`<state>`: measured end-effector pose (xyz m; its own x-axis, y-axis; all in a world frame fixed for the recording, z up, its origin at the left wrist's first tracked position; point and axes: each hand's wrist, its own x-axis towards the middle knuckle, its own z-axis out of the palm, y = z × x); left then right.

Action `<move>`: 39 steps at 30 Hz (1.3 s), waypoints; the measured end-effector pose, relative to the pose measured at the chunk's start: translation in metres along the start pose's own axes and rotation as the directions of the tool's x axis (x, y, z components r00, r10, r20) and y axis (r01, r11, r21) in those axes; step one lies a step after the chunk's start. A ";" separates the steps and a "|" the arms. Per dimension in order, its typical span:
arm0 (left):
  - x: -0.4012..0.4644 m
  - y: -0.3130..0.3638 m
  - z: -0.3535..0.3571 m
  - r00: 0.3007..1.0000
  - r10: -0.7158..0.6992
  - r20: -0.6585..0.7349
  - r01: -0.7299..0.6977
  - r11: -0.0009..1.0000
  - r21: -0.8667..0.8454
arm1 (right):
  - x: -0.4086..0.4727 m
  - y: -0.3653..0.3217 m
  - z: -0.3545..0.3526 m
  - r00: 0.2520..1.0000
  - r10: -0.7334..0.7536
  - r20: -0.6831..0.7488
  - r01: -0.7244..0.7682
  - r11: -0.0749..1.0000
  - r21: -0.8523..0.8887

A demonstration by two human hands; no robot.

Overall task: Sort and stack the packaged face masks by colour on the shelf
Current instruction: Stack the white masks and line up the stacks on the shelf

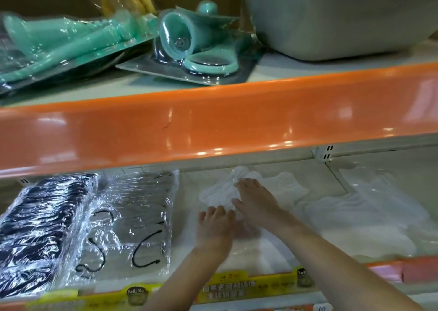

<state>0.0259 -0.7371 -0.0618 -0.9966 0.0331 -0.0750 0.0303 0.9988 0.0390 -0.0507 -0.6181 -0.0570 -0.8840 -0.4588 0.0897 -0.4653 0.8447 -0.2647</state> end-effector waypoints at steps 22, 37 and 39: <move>0.035 -0.037 -0.001 0.987 -0.133 0.087 0.130 0.991 0.042 | 0.003 0.007 0.009 0.999 -0.053 0.005 0.053 0.989 -0.137; 0.055 -0.039 0.001 0.984 -0.123 0.132 0.121 0.992 0.025 | 0.029 -0.010 0.040 1.000 -0.002 0.029 0.005 0.996 -0.088; 0.057 -0.039 0.003 0.977 -0.139 0.160 0.143 0.990 -0.013 | 0.031 -0.012 0.039 0.999 0.016 0.046 -0.012 0.997 -0.078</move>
<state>-0.0321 -0.7736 -0.0703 -0.9661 -0.1002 -0.2377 -0.1131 0.9927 0.0411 -0.0707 -0.6534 -0.0884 -0.8881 -0.4577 0.0415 -0.4568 0.8691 -0.1898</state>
